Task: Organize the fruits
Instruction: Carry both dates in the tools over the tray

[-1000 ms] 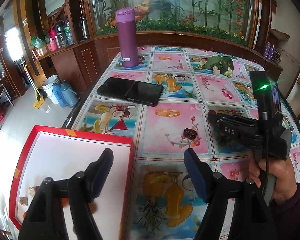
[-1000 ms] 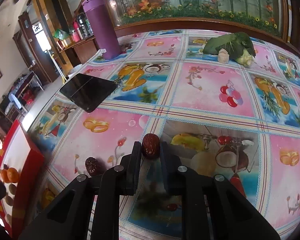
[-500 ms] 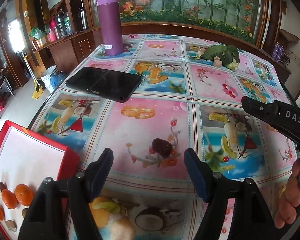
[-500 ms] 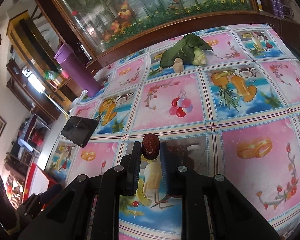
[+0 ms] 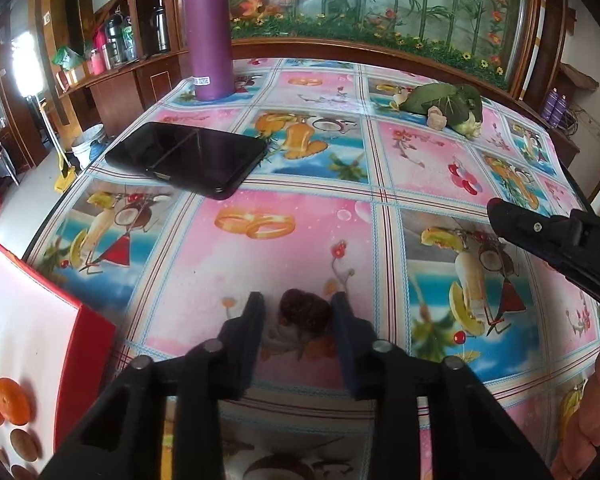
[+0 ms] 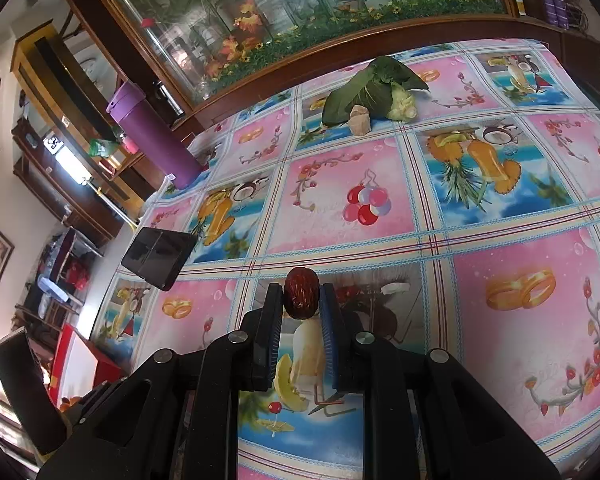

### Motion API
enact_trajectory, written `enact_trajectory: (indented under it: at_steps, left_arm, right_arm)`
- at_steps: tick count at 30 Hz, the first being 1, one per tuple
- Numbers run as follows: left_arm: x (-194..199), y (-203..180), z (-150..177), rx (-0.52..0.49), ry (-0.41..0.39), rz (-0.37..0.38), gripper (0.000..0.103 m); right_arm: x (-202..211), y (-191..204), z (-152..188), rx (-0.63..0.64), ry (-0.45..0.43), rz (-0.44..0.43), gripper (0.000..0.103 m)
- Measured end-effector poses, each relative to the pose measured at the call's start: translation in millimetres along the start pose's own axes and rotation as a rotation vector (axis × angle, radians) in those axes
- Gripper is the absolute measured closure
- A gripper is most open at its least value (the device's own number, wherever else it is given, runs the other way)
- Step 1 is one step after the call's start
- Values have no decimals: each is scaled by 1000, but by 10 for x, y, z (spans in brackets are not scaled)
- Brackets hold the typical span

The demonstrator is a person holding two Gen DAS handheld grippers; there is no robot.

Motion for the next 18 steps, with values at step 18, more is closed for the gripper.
enact_trajectory:
  at_steps: [18]
  left_arm:
    - [814,-10,48,-74,-125,67,75]
  right_arm:
    - [245,265,-4,37,-64,-76,85]
Point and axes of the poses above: each gripper's, at about its wrist camera, not at the fingertips, and x roughly against the way its jaws point, y to its left, z to its underside, the point moved 3 cm from there along -x, roughly the way its jaws point, and after that the axes turned 7 degrees about -x, right-handed, at the moved point
